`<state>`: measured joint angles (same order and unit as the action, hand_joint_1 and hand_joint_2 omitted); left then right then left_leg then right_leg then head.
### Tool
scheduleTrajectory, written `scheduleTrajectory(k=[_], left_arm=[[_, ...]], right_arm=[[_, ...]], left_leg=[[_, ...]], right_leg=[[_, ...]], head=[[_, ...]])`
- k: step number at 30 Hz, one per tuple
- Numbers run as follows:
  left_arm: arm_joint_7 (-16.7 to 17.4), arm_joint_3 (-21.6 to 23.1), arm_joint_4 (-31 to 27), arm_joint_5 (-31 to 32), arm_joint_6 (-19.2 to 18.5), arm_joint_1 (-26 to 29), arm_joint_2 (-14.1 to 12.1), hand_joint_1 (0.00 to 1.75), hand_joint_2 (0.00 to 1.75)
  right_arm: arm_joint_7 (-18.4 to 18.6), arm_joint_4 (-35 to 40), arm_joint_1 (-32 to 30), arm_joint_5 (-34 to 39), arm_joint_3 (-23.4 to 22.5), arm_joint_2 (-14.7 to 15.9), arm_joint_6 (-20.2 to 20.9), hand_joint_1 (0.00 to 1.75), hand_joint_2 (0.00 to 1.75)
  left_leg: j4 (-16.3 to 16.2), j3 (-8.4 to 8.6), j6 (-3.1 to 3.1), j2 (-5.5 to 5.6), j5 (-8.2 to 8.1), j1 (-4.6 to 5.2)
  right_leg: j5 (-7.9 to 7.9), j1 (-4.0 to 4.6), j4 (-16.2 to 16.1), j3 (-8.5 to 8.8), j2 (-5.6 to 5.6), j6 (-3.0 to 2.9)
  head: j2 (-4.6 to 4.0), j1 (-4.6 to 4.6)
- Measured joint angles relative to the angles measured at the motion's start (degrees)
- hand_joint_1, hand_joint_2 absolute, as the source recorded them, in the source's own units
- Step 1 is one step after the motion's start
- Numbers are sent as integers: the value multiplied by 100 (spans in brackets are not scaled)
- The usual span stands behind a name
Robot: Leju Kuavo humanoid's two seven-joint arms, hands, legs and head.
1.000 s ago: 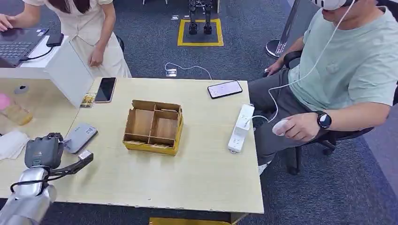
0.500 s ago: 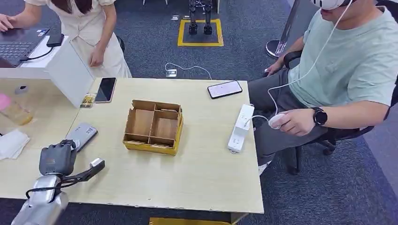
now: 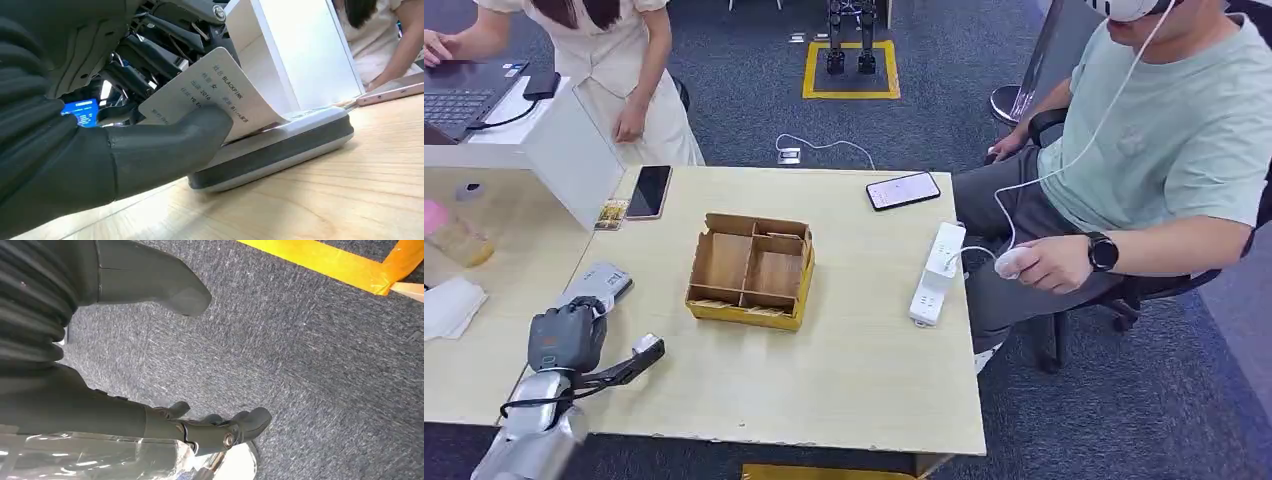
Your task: Pass the card to the sensor for recognition and then transmit it.
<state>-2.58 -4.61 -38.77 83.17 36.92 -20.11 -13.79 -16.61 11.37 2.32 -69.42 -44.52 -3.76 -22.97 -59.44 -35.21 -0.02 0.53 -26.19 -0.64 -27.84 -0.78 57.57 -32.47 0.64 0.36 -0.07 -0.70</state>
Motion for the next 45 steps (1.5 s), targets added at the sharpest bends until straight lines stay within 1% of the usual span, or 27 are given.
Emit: scheduleTrajectory(k=[13,19,22,25,29,31,34,36,38,40,41,45], left_arm=[[63,0,2,72,0,0,55,175,175],[50,-2,2,-90,0,-1,55,175,175],[-147,-13,-33,-293,2,-4,44,175,175],[-389,-134,-230,-510,2,-50,22,175,175],[-734,-269,-509,-908,4,-333,-61,175,175],[-802,-273,-557,-1087,-7,-612,-153,175,175],[-824,-273,-619,-1180,-20,-923,-240,175,175],[-846,-271,-647,-1222,-24,-1009,-256,175,175],[-1026,-264,-667,-1375,-88,-1082,-273,175,175],[-1325,-227,-728,-1872,-272,-1169,-262,175,175],[-1386,-212,-763,-2084,-354,-1212,-251,175,175],[-1399,-170,-809,-2199,-415,-1265,-218,175,175]], right_arm=[[-66,0,2,-37,-18,-2,0,0,175],[-63,0,2,-92,-33,-2,0,0,175],[-63,0,2,-155,-52,-2,0,0,175],[-63,0,5,-210,-90,-2,2,0,175],[-63,0,5,-291,-120,-2,9,0,175],[-63,0,12,-310,-133,-2,9,0,175],[-63,0,19,-325,-138,-2,9,0,175],[-63,0,22,-345,-138,-2,13,0,175],[-63,0,28,-389,-138,-2,20,0,175],[-70,0,29,-411,-138,-2,39,0,175],[-74,0,32,-415,-138,-2,39,0,175],[-81,0,37,-435,-138,-4,39,0,175]], left_leg=[[0,0,0,0,0,0],[0,0,0,0,0,0],[0,1,0,0,0,0],[0,1,0,0,1,-2],[-2,-1,-2,0,3,-6],[-1,-1,0,5,5,-6],[-1,2,0,2,5,-2],[-2,2,0,2,5,-2],[-2,0,0,2,5,-2],[-2,-1,0,2,5,-1],[-2,-1,0,2,4,-1],[-2,-1,0,0,4,-1]], right_leg=[[0,0,0,1,0,0],[0,0,0,1,0,0],[0,0,0,0,0,0],[0,1,0,0,0,0],[2,2,1,-3,-2,-1],[2,3,2,0,-7,-1],[3,2,4,1,-2,-1],[2,2,3,-2,-3,-1],[2,2,3,-5,-2,-1],[2,1,3,-6,-2,-1],[2,1,3,-5,-2,-1],[2,1,3,-5,-1,-1]], head=[[0,2],[0,2],[0,0],[0,2],[0,0],[0,2],[0,-4],[0,-4],[0,-2],[0,-2],[0,-2],[0,-2]])
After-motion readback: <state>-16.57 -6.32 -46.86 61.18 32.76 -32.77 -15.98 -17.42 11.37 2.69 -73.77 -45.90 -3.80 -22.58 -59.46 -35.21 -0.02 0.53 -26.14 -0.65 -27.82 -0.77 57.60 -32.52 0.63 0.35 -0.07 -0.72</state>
